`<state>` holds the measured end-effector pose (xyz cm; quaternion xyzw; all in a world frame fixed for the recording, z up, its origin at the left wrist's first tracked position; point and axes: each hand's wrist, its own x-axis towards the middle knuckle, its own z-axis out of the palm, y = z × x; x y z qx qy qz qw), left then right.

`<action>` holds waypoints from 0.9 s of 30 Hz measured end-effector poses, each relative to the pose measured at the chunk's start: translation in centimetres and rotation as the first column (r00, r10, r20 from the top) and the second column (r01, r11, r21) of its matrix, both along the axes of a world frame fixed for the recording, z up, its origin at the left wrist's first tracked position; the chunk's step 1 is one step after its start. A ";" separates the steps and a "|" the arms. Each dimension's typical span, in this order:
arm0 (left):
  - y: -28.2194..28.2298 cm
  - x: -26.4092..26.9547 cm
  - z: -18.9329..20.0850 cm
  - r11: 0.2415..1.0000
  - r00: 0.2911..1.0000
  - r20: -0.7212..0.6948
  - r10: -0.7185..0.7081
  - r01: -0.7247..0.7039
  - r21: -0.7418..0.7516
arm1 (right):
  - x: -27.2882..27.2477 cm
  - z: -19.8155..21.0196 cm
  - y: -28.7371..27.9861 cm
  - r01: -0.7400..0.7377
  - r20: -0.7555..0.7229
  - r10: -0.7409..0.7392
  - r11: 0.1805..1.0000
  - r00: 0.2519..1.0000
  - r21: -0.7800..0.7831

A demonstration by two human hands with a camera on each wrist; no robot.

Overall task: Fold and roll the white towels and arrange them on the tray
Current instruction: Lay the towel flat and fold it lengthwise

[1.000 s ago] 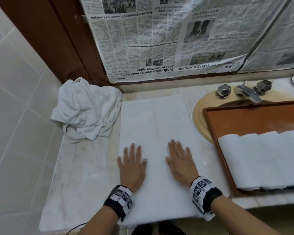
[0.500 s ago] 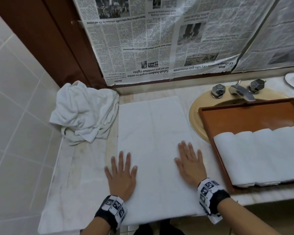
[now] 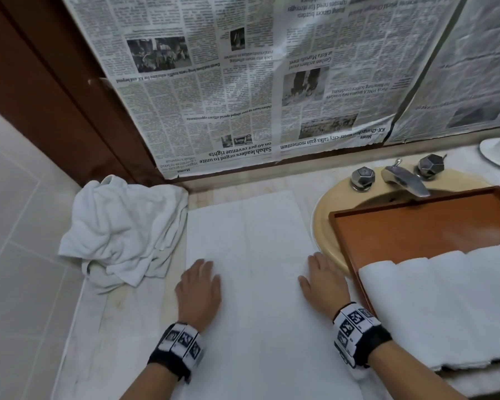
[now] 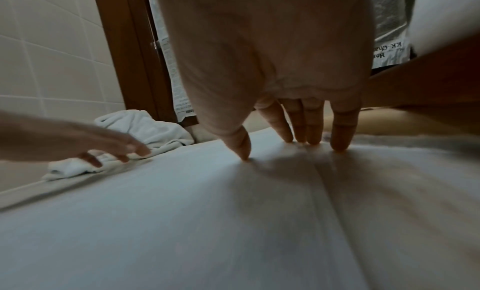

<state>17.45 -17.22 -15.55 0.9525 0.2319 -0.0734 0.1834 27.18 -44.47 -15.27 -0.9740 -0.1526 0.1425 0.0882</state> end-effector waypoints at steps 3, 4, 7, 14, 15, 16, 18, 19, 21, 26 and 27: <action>-1.9 7.7 1.0 0.988 0.986 0.073 -0.153 0.154 -0.012 | 2.7 0.3 0.9 0.009 0.027 -0.010 1.000 1.000 0.029; -2.6 10.2 1.0 0.977 0.972 0.099 -0.211 0.214 -0.021 | 3.3 0.1 1.2 0.013 0.029 -0.014 0.999 0.999 0.035; -5.1 17.0 0.4 0.906 0.905 0.129 -0.405 0.416 -0.076 | 4.4 -0.3 2.0 0.060 0.065 -0.063 0.997 0.996 0.042; -9.0 26.0 -1.3 0.776 0.789 0.109 -0.605 0.615 -0.143 | 4.2 -1.8 2.0 0.116 0.114 -0.132 0.984 0.985 0.133; -9.2 26.4 -1.6 0.770 0.782 0.105 -0.615 0.623 -0.135 | 4.3 -1.7 2.0 0.124 0.115 -0.139 0.984 0.984 0.130; -9.4 26.6 -2.0 0.772 0.781 0.104 -0.615 0.624 -0.121 | 4.4 -1.6 2.0 0.131 0.114 -0.145 0.983 0.983 0.126; -9.7 27.0 -2.5 0.793 0.801 0.115 -0.588 0.599 -0.114 | 4.8 -1.5 2.3 0.138 0.111 -0.148 0.986 0.983 0.097; -9.8 27.2 -2.6 0.801 0.811 0.118 -0.573 0.585 -0.127 | 4.9 -1.3 2.4 0.140 0.114 -0.149 0.987 0.982 0.078; -9.9 27.4 -2.6 0.803 0.814 0.118 -0.569 0.581 -0.134 | 5.3 -1.0 2.4 0.151 0.102 -0.156 0.987 0.982 0.063; -9.8 26.8 -2.9 0.791 0.793 0.162 -0.587 0.604 -0.095 | 5.5 -0.5 2.9 0.214 0.083 -0.220 0.974 0.972 0.073; -9.7 26.7 -2.9 0.788 0.794 0.183 -0.579 0.603 -0.124 | 5.4 -0.3 2.9 0.235 0.060 -0.241 0.968 0.969 0.091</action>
